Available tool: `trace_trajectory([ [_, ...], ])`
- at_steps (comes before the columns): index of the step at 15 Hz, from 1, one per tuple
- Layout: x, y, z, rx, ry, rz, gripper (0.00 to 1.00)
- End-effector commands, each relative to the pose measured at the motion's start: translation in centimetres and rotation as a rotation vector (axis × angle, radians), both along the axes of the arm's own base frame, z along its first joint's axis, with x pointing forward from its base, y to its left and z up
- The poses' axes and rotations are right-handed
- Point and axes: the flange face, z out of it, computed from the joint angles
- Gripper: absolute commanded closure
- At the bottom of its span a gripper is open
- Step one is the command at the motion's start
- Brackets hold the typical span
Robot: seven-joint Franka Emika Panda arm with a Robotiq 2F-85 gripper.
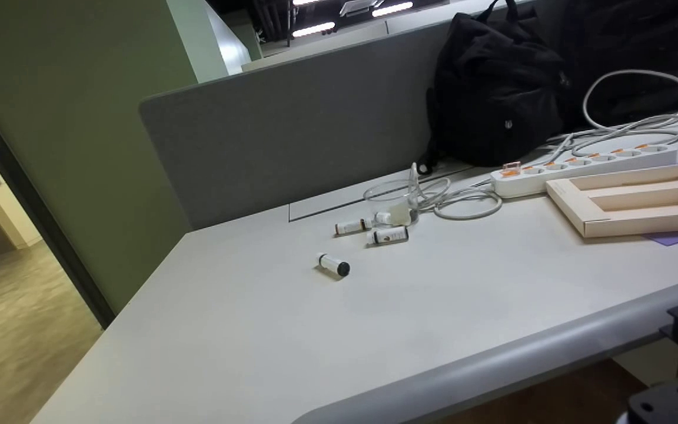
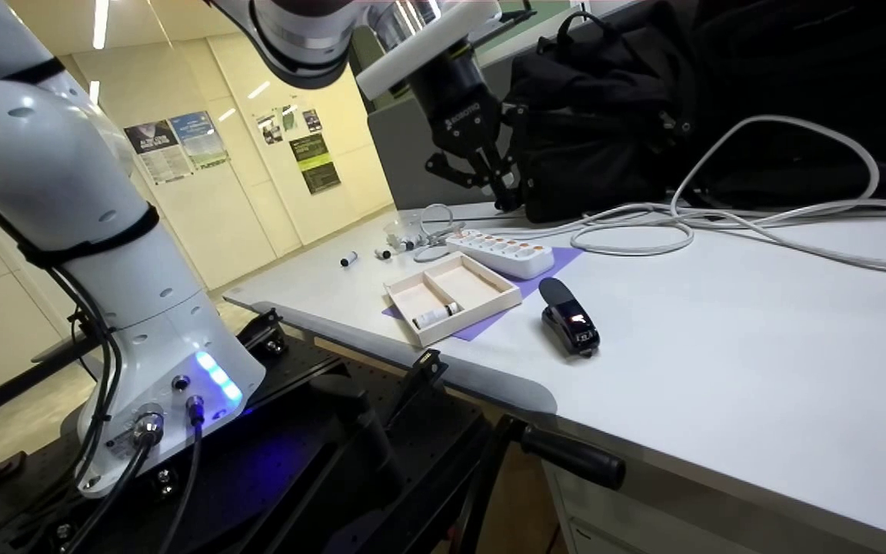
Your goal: Push down on the stapler
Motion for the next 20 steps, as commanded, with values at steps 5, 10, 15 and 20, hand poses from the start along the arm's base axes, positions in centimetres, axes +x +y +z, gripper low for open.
trace_trajectory([
  [5,1.2,-1.1,-0.4,-0.013,0.014,-0.004,1.00],
  [10,1.6,-1.7,-1.3,-0.027,-0.020,0.043,1.00],
  [15,1.8,-2.8,-3.6,-0.024,-0.063,0.106,1.00],
  [20,1.9,-3.1,-5.9,0.042,-0.074,0.108,1.00],
])
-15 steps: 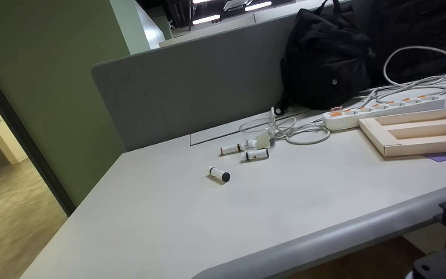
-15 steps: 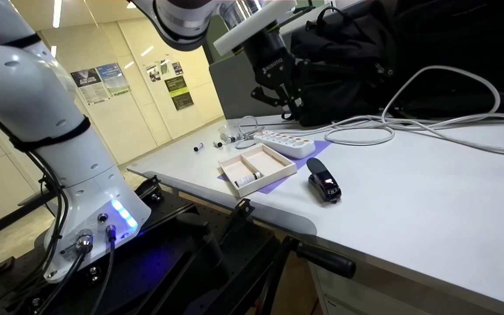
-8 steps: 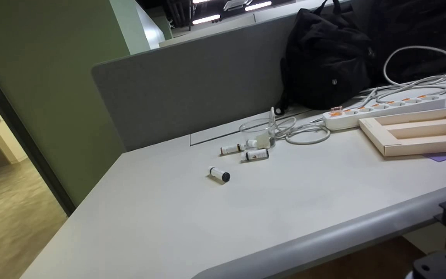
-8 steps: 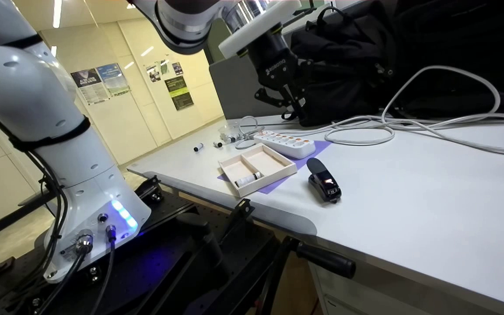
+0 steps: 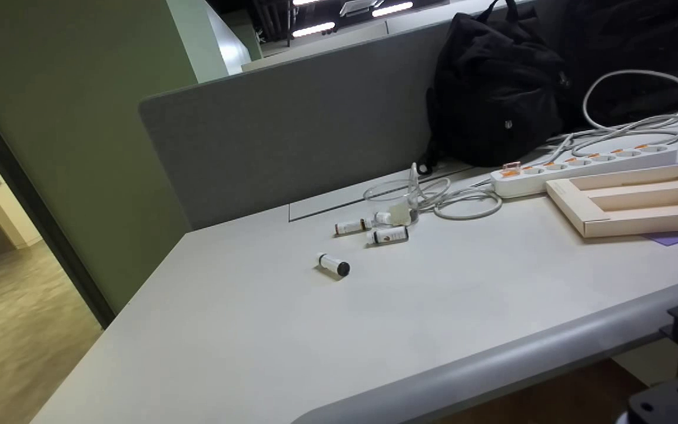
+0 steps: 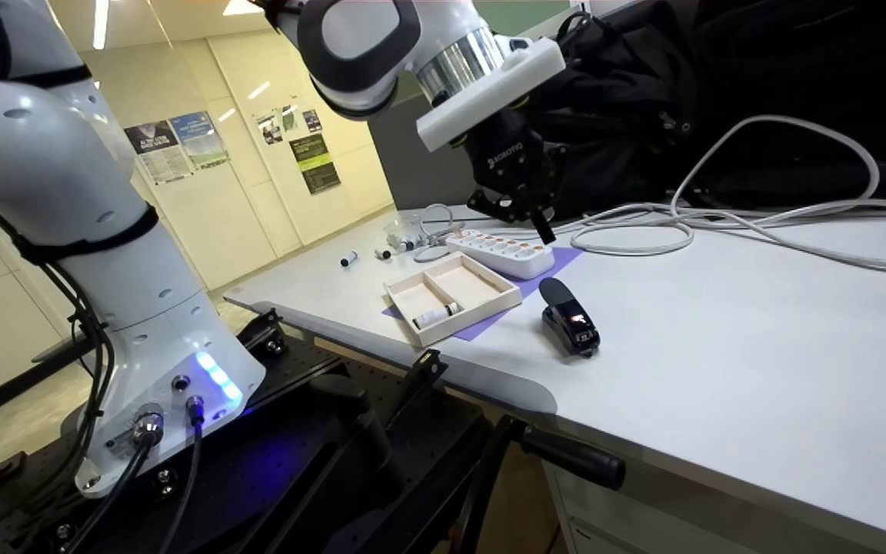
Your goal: Push down on the stapler
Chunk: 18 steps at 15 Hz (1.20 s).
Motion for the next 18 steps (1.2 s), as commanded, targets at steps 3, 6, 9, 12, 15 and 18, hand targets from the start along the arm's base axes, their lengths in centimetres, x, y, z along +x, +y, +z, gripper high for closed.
trace_trajectory([
  [3,1.8,-0.7,-1.0,0.053,-0.040,0.017,1.00],
  [6,3.0,-1.7,-1.8,0.081,-0.047,0.012,1.00],
  [9,3.4,-3.0,-3.4,0.099,-0.011,0.017,1.00],
  [12,3.7,-3.9,-5.0,0.136,0.035,0.035,1.00],
  [15,4.1,-4.0,-6.2,0.173,0.061,0.060,1.00],
  [18,4.8,-3.8,-6.4,0.206,0.070,0.083,1.00],
])
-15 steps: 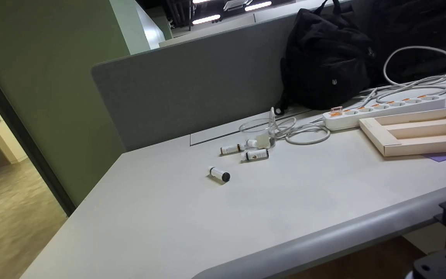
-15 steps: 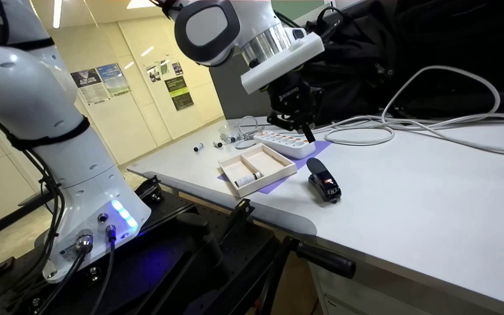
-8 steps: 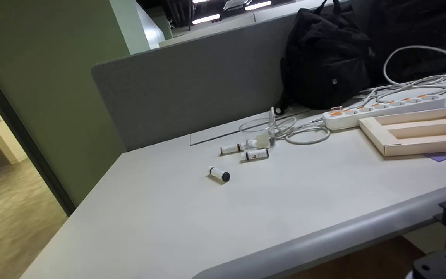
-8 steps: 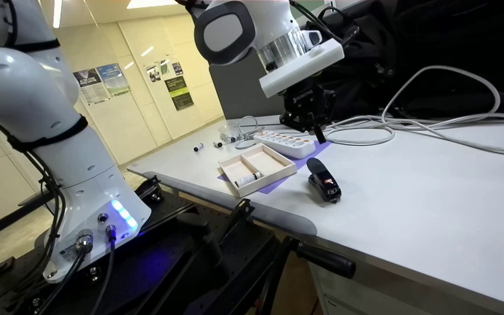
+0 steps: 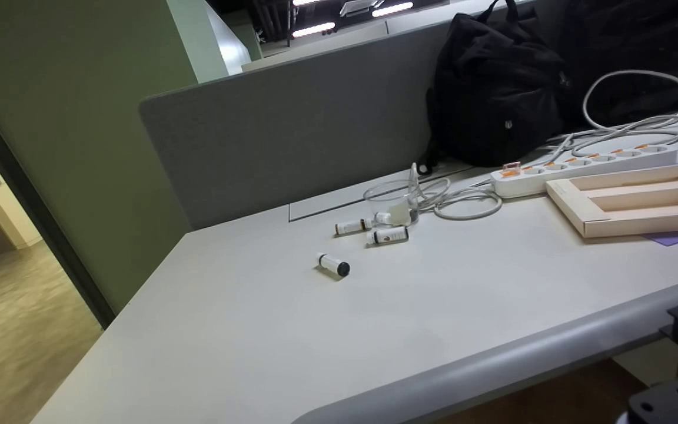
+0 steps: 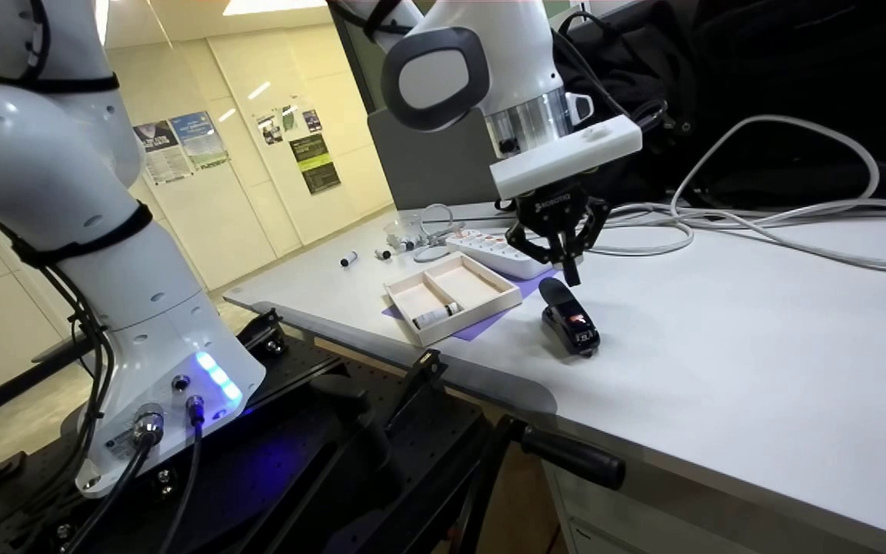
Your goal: Push down on the stapler
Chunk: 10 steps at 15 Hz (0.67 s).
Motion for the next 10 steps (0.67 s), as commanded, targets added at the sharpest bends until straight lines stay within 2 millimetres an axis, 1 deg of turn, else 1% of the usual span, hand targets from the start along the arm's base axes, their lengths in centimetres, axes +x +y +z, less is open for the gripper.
trace_trajectory([
  [1,1.3,-0.4,0.3,0.048,-0.005,0.024,1.00],
  [6,1.9,0.1,1.4,0.081,0.020,0.035,1.00],
  [10,1.9,0.5,1.3,0.116,0.058,0.040,1.00],
])
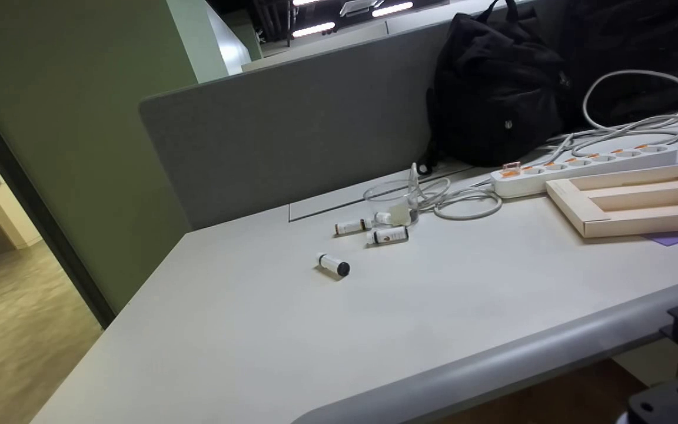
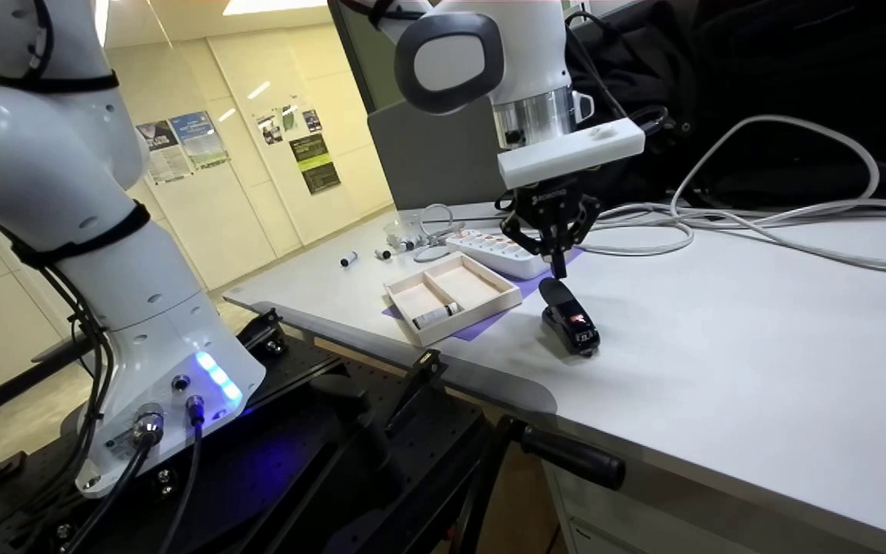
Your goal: Push down on the stapler
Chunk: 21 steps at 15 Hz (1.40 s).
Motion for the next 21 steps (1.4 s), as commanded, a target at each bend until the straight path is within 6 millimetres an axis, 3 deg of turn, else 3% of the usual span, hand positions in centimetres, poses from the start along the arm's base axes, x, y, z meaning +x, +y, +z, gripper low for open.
trace_trajectory([
  [1,0.4,0.0,0.9,0.019,0.022,-0.004,1.00],
  [12,0.3,-0.5,-1.1,0.040,0.052,-0.015,1.00],
  [21,-1.0,-1.8,-6.1,0.032,0.104,-0.043,1.00],
])
